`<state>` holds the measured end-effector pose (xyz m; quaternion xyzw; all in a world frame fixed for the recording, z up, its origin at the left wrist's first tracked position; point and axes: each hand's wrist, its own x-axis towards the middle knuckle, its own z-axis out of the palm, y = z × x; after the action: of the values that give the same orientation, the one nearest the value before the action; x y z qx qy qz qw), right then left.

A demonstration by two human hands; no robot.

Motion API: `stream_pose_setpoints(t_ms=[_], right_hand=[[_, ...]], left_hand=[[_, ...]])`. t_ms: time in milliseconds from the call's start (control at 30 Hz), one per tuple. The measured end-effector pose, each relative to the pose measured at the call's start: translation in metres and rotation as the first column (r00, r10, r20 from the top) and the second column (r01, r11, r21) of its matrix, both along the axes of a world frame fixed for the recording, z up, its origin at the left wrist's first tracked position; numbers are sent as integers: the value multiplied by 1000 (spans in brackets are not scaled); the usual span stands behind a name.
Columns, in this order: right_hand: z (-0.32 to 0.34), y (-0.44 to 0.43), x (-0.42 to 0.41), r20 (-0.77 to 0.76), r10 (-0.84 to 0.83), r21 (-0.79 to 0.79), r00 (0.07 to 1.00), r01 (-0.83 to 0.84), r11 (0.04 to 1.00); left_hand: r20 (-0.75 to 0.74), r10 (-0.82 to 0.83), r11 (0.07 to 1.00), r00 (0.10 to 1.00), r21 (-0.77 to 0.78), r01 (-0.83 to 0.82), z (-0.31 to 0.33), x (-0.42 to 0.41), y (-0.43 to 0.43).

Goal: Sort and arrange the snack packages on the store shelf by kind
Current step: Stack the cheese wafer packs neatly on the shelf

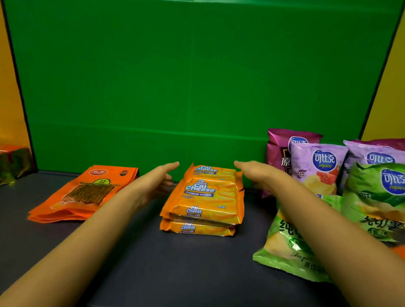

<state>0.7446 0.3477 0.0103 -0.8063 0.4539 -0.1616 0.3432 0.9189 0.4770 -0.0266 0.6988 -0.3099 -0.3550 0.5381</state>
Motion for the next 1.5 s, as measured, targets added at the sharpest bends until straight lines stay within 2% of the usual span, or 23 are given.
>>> stream_pose_setpoints(t_ms=[100, 167, 367, 567, 700, 800, 867, 1067, 1233, 1400, 1500], right_hand=[[-12, 7, 1, -26, -9, 79, 1000, 11, 997], [-21, 9, 7, -9, -2, 125, 1000, 3, 992], [-22, 17, 19, 135, -25, 272, 991, -13, 962], [-18, 26, 24, 176, -88, 316, 981, 28, 948], [-10, 42, 14, 228, -59, 296, 972, -11, 955], [-10, 51, 3, 347, -98, 266, 933, 3, 964], [-18, 56, -7, 421, -131, 341, 897, -23, 940], [-35, 76, -14, 502, -241, 516, 831, -64, 854], [-32, 85, -8, 543, -320, 558, 776, -49, 828], [-30, 100, 3, 495, -274, 467, 825, 13, 884], [-30, 100, 2, 441, -235, 382, 866, 55, 922]], left_hand=[[-155, -120, 990, 981, 55, 129, -5, 6, -23], [-241, -192, 978, 951, 35, 207, -11, 3, -31], [-358, -184, 983, 915, -83, 166, -23, 8, -43], [-293, -108, 994, 950, -46, 99, -21, 2, -42], [-322, -102, 995, 941, -55, 89, -15, -3, -31], [-316, -67, 997, 946, -46, 56, -10, -9, -10], [-312, -70, 997, 947, -53, 57, -11, -9, 5], [-269, -194, 978, 943, -135, 162, -23, -34, 40], [-231, -78, 986, 970, -164, 40, -27, -51, 36], [-146, 12, 983, 989, -178, -38, -25, -58, 25], [-134, 13, 985, 991, -169, -36, -24, -57, 27]])
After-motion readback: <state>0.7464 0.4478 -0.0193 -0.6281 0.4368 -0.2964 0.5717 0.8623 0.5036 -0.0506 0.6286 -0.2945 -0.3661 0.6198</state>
